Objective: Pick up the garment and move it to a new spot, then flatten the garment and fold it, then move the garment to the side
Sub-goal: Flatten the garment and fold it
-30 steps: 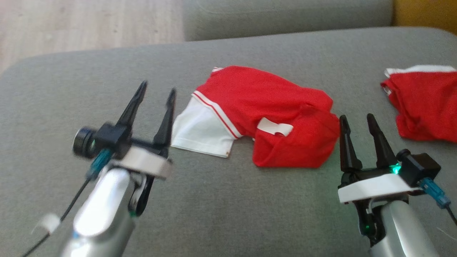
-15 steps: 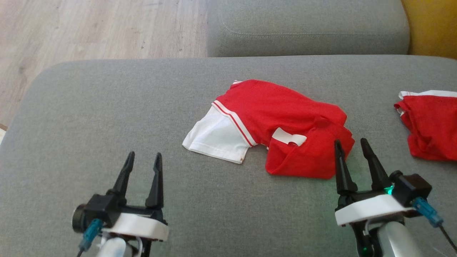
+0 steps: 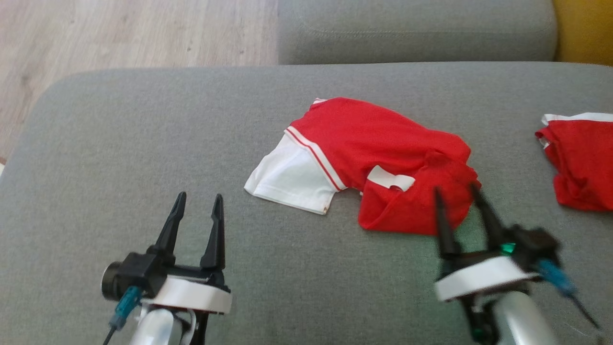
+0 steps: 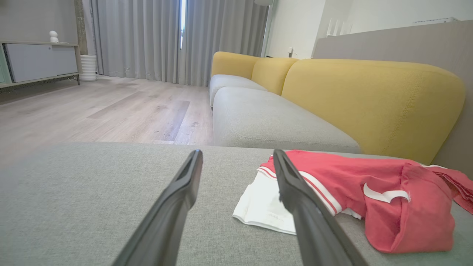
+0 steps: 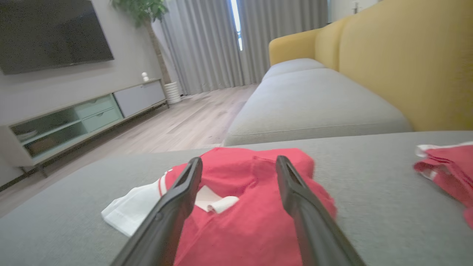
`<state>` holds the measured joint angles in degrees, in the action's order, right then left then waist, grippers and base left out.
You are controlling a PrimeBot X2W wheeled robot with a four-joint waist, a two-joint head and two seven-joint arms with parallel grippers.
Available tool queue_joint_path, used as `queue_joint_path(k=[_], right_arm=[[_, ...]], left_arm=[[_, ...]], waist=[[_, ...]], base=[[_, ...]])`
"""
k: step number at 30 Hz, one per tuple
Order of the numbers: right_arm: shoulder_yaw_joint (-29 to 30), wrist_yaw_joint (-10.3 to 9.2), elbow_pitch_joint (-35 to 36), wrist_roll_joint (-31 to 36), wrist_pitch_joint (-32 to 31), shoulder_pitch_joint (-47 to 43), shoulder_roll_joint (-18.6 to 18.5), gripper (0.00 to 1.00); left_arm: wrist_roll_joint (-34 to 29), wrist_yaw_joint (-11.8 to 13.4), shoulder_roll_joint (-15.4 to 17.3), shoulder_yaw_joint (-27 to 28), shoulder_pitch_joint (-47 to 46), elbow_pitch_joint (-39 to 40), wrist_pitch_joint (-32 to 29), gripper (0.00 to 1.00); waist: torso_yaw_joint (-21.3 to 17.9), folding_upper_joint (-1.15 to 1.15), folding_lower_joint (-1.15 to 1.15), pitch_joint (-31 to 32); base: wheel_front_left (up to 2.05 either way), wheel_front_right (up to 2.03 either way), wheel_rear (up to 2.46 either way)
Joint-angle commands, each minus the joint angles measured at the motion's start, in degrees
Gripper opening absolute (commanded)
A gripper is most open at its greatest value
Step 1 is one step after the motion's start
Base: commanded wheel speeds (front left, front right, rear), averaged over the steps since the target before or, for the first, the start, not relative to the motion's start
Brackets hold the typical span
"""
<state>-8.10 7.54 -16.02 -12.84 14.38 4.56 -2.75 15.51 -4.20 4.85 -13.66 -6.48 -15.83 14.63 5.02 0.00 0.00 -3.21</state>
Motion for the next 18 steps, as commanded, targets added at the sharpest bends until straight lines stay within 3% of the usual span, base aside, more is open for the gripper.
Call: queue_joint_path(k=[1, 8, 18], right_arm=[[-3.27, -0.05, 1.22, 1.41, 0.61, 3.7, -0.13, 1.0], [-16.84, -0.05, -4.3, 4.58, -7.79, 12.27, -2.11, 1.0], [-32.75, -0.05, -18.83, -1.55, -19.25, 26.99, -7.5, 1.0]], left_arm=[[-0.49, -0.49, 0.0, 2.18, -3.23, 1.45, 0.37, 1.0], [-0.99, -1.43, -1.22, 2.05, -5.32, 0.23, 0.37, 1.0], [1.18, -1.81, -1.94, -1.15, -7.9, -1.04, 0.37, 1.0]], waist=[[0.51, 0.0, 0.0, -0.63], [4.19, 0.0, 0.0, -3.5], [10.92, 0.0, 0.0, -7.54]], base=[[0.0, 0.0, 0.0], [0.0, 0.0, 0.0], [0.0, 0.0, 0.0]])
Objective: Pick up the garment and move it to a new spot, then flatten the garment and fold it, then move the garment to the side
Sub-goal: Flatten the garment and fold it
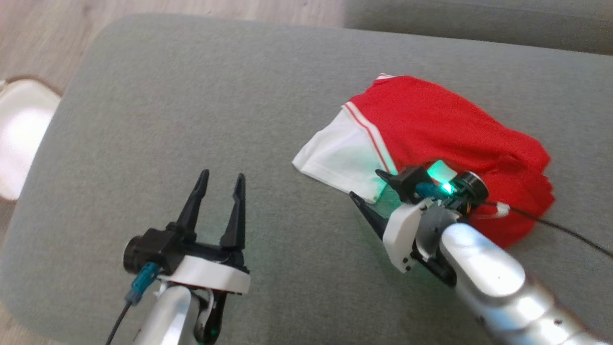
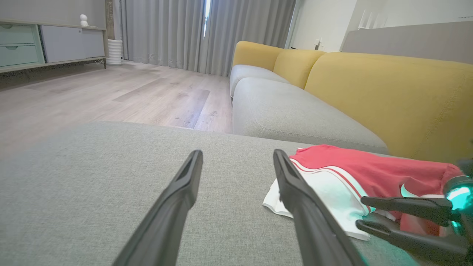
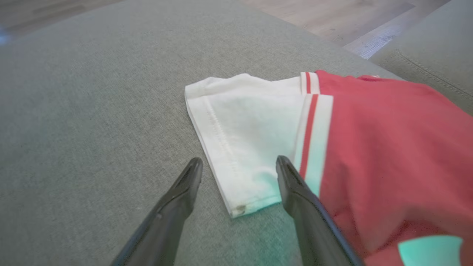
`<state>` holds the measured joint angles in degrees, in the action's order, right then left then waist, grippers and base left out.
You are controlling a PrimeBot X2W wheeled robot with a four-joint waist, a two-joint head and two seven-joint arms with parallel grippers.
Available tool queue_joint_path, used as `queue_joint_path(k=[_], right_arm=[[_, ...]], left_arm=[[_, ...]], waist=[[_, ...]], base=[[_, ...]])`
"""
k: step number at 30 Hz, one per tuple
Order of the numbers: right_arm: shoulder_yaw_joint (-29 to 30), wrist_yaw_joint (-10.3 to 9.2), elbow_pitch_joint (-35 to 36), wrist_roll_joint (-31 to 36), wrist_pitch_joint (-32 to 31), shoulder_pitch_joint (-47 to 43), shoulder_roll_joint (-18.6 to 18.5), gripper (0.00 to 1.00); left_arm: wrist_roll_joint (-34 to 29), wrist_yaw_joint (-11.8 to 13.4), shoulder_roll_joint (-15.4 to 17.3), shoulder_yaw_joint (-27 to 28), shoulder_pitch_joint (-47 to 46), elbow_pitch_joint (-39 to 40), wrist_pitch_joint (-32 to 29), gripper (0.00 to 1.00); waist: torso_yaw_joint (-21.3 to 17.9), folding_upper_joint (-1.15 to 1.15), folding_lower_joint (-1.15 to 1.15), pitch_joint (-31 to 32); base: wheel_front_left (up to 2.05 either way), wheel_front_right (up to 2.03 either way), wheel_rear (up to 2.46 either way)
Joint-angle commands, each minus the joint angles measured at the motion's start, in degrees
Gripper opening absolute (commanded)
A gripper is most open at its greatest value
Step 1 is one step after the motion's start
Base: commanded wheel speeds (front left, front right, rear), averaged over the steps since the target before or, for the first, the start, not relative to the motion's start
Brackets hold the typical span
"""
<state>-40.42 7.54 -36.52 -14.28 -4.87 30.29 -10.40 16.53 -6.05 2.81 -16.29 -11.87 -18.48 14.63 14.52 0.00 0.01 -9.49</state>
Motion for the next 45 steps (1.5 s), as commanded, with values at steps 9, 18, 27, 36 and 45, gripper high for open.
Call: queue_joint_path(k=[9, 18, 27, 36, 45], right_arm=[[-11.26, -0.05, -9.8, -5.34, -6.63, 8.0, -0.72, 1.0], [-12.64, -0.05, -13.15, -9.36, 0.95, 12.91, 1.63, 0.0], [-4.8, -0.05, -8.18, -13.79, 5.25, 23.05, -5.29, 0.0], [0.47, -0.05, -8.7, -14.23, 0.65, 32.32, -19.51, 0.0], [4.71, -0.05, -23.96, -2.41, 3.49, 44.57, -26.41, 1.0]], left_arm=[[3.34, 2.19, 0.08, -1.4, -3.73, 2.4, 0.37, 1.0], [2.74, 2.67, 0.08, -0.36, -3.27, 2.02, 0.37, 1.0], [1.97, 1.99, 0.07, 1.07, -2.68, 2.03, 0.37, 1.0], [3.39, 1.92, 0.07, -1.22, -3.73, 2.86, 0.37, 1.0], [4.44, 2.27, 0.07, -3.09, -6.17, 3.11, 0.37, 1.0]], waist=[[4.27, 0.0, -0.01, -3.17], [1.42, 0.0, -0.01, -2.13], [-2.32, 0.0, -0.01, -0.46], [-0.62, 0.0, -0.01, -3.01], [2.52, 0.0, -0.01, -7.02]], base=[[0.0, 0.0, 0.0], [0.0, 0.0, 0.0], [0.0, 0.0, 0.0], [0.0, 0.0, 0.0], [0.0, 0.0, 0.0]])
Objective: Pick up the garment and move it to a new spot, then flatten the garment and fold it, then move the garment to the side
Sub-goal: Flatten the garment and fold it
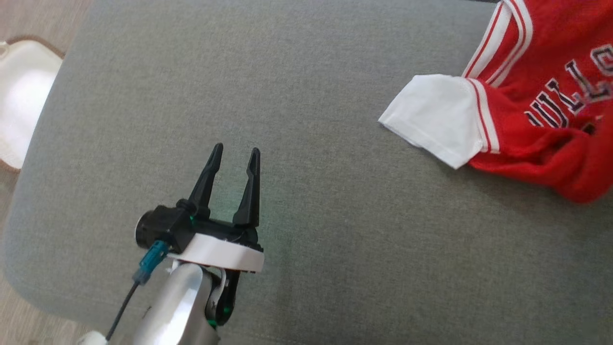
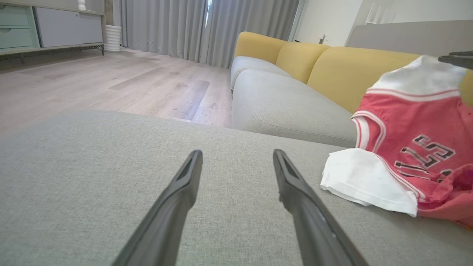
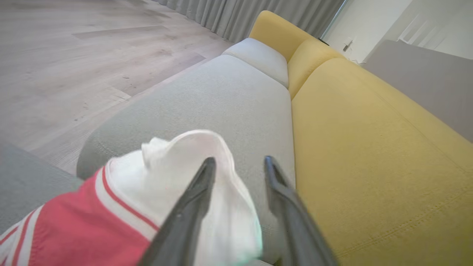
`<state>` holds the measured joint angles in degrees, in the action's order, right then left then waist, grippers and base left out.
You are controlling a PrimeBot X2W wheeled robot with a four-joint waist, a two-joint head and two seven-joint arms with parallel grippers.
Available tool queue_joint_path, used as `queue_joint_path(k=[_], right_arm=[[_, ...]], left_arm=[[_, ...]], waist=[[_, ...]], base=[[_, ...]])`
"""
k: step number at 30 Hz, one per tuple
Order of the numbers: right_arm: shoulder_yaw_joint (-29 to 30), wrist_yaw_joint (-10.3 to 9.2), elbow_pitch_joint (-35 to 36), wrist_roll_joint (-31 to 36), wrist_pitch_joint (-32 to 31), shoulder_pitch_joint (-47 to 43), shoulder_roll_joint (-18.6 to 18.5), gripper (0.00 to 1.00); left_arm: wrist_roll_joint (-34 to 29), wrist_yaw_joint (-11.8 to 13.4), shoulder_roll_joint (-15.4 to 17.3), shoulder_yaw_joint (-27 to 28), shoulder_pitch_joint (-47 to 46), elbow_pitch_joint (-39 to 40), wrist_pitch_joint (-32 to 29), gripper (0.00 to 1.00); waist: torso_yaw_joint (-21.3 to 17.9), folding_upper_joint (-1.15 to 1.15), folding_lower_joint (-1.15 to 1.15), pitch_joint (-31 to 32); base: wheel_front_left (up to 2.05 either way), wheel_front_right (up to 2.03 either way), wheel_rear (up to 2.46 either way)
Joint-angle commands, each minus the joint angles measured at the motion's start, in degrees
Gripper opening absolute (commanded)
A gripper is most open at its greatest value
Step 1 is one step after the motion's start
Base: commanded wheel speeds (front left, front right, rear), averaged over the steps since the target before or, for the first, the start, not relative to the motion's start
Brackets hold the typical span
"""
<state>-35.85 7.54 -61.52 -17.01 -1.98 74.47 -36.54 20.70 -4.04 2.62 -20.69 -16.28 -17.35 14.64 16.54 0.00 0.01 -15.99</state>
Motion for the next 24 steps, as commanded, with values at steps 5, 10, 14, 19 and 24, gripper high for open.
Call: queue_joint_path(k=[5, 10, 14, 19, 24], right_arm=[[3.15, -0.05, -4.75, 3.45, 4.47, 0.49, 4.52, 1.0], [5.09, -0.05, -5.96, 2.75, 10.47, -1.49, 9.14, 1.0], [6.92, -0.05, -3.98, 0.76, 15.11, -3.47, 12.54, 1.0], [11.02, -0.05, 2.64, -2.3, 16.86, -8.98, 15.34, 1.0], [18.93, -0.05, 14.97, -3.09, 16.96, -20.08, 17.42, 1.0]], left_arm=[[-0.06, 0.6, 0.26, 2.03, -2.14, 1.56, 0.36, 1.0], [-0.58, 0.46, 0.26, 3.32, -2.16, 1.68, 0.36, 1.0], [-1.2, 0.3, 0.26, 4.94, -1.79, 1.98, 0.36, 1.0], [-2.07, -0.06, 0.26, 6.98, -0.92, 2.37, 0.36, 1.0], [-2.72, -0.43, 0.26, 8.58, 0.51, 2.7, 0.36, 1.0]], waist=[[-0.96, 0.0, -0.01, 0.06], [-3.92, 0.0, -0.01, 1.79], [-6.94, 0.0, -0.01, 3.57], [-10.66, 0.0, -0.01, 6.51], [-13.9, 0.0, -0.01, 9.28]], base=[[0.0, 0.0, 0.0], [0.0, 0.0, 0.0], [0.0, 0.0, 0.0], [0.0, 0.0, 0.0], [0.0, 0.0, 0.0]])
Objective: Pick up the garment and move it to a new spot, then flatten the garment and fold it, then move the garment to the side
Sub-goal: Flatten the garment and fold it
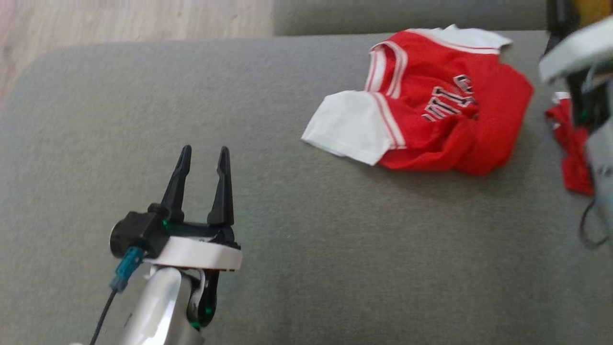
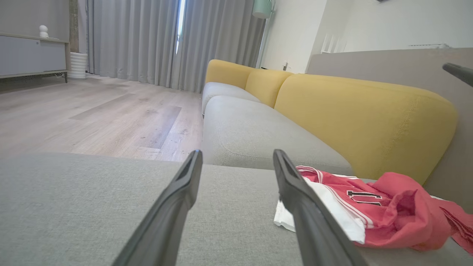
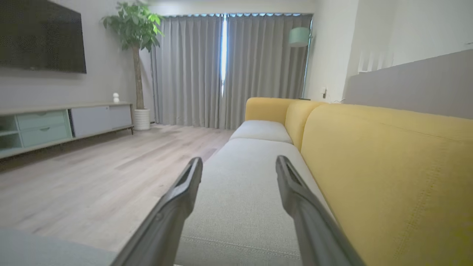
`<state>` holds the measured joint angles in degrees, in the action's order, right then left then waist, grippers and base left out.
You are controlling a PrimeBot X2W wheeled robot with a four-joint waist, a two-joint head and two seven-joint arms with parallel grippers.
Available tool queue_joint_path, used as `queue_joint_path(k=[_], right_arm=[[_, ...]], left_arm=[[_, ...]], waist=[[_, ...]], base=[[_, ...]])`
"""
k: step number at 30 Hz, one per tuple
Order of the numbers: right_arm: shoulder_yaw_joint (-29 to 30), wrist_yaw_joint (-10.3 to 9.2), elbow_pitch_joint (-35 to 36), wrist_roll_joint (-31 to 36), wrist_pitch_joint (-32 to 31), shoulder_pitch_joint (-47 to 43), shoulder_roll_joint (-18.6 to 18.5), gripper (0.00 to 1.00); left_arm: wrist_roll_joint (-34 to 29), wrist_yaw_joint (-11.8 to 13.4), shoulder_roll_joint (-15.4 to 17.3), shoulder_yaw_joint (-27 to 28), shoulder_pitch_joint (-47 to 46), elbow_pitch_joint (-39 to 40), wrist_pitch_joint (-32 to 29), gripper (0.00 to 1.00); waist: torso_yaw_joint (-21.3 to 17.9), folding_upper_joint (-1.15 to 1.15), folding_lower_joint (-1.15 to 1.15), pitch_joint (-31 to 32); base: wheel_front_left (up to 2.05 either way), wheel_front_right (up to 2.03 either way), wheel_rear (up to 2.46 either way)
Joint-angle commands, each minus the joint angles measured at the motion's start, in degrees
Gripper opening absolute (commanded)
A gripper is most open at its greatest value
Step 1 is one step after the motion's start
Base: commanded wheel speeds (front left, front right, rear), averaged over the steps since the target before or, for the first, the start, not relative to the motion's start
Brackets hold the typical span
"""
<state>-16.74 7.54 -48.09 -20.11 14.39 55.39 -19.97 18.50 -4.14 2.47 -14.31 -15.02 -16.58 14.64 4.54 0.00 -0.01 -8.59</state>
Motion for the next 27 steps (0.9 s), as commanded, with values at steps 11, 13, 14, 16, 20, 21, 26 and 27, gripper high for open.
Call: queue_joint_path(k=[11, 13, 14, 16, 20, 21, 26, 27], right_arm=[[14.01, -0.05, 24.6, 5.73, 0.59, -33.11, 14.2, 1.0], [15.41, -0.05, 26.8, 6.28, 0.59, -37.54, 15.64, 1.0], [15.37, -0.05, 27.78, 6.59, 0.59, -39.38, 16.11, 1.0], [15.05, -0.05, 29.57, 7.74, 0.6, -42.3, 16.64, 1.0], [15.07, -0.05, 32.07, 7.77, 0.6, -44.82, 17.02, 1.0], [14.74, -0.05, 32.63, 7.22, 0.6, -44.97, 17.04, 1.0], [14.15, -0.05, 34.78, 6.0, 0.6, -44.67, 17.07, 1.0], [14.14, -0.05, 35.05, 5.92, 0.6, -44.57, 17.07, 1.0]], left_arm=[[-0.91, -0.75, 0.41, 3.34, 1.4, 2.09, 0.36, 1.0], [-0.92, -0.83, 0.41, 3.2, 1.59, 1.88, 0.36, 1.0], [-0.91, -0.87, 0.41, 3.11, 1.65, 1.78, 0.36, 1.0], [-0.96, -0.92, 0.41, 3.04, 1.74, 1.6, 0.36, 1.0], [-1.13, -1.04, 0.41, 3.21, 1.88, 1.16, 0.36, 1.0], [-1.24, -1.09, 0.41, 3.28, 1.85, 1.04, 0.36, 1.0], [-1.83, -1.37, 0.41, 3.29, 0.6, 0.26, 0.36, 1.0], [-2.05, -1.44, 0.41, 3.11, 0.15, -0.18, 0.36, 1.0]], waist=[[-6.49, 0.0, 0.01, 4.08], [-6.86, 0.0, 0.01, 3.96], [-7.02, 0.0, 0.01, 3.84], [-7.33, 0.0, 0.01, 3.59], [-7.99, 0.0, 0.01, 3.14], [-8.13, 0.0, 0.01, 2.97], [-8.63, 0.0, 0.01, 1.78], [-8.73, 0.0, 0.01, 1.47]], base=[[0.0, 0.0, 0.0], [0.0, 0.0, 0.0], [0.0, 0.0, 0.0], [0.0, 0.0, 0.0], [0.0, 0.0, 0.0], [0.0, 0.0, 0.0], [0.0, 0.0, 0.0], [0.0, 0.0, 0.0]])
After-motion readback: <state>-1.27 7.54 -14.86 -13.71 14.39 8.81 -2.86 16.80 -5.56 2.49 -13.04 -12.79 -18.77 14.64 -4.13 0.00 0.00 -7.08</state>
